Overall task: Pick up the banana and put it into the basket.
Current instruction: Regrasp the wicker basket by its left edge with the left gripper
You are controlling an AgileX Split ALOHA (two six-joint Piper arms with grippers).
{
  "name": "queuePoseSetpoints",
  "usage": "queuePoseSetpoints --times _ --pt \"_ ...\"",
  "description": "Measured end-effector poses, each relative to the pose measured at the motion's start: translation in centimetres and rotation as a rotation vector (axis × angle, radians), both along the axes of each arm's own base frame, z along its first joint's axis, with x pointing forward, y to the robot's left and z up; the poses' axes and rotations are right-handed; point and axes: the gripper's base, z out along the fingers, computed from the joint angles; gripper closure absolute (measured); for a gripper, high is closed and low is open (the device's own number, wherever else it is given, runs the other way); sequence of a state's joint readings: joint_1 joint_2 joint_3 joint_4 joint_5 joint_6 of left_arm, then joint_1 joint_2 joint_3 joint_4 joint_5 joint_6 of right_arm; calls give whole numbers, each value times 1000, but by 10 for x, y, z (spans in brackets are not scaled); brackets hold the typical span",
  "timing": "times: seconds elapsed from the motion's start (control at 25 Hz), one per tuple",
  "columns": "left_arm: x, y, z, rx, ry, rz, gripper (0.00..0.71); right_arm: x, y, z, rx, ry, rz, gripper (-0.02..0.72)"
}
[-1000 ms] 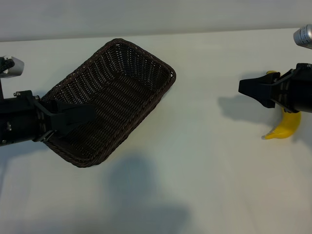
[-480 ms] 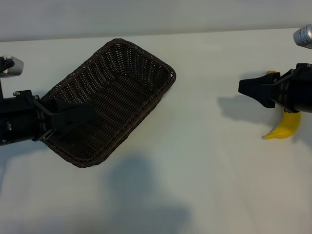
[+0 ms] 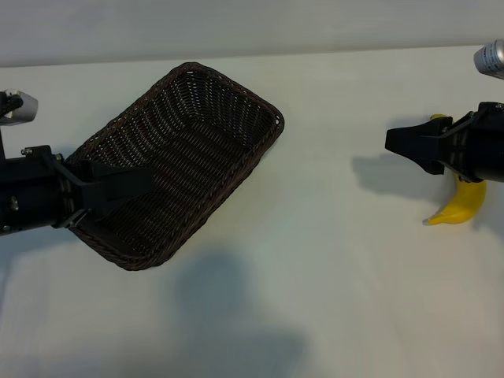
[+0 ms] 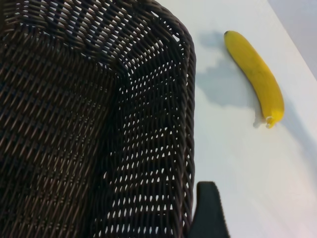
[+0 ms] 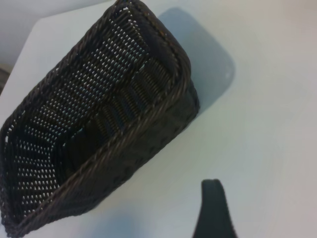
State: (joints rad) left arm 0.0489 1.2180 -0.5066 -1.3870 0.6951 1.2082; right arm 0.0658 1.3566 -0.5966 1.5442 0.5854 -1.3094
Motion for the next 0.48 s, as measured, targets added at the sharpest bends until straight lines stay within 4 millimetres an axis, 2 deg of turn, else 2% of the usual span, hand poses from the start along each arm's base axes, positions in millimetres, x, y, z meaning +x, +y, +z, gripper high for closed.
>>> queuePoseSetpoints --times 0.2,0.48 --pt "-2 -3 1 -41 26 -14 152 0 0 0 0 0 0 191" --pt "-7 -2 8 -84 65 53 152 0 0 0 1 0 1 191"
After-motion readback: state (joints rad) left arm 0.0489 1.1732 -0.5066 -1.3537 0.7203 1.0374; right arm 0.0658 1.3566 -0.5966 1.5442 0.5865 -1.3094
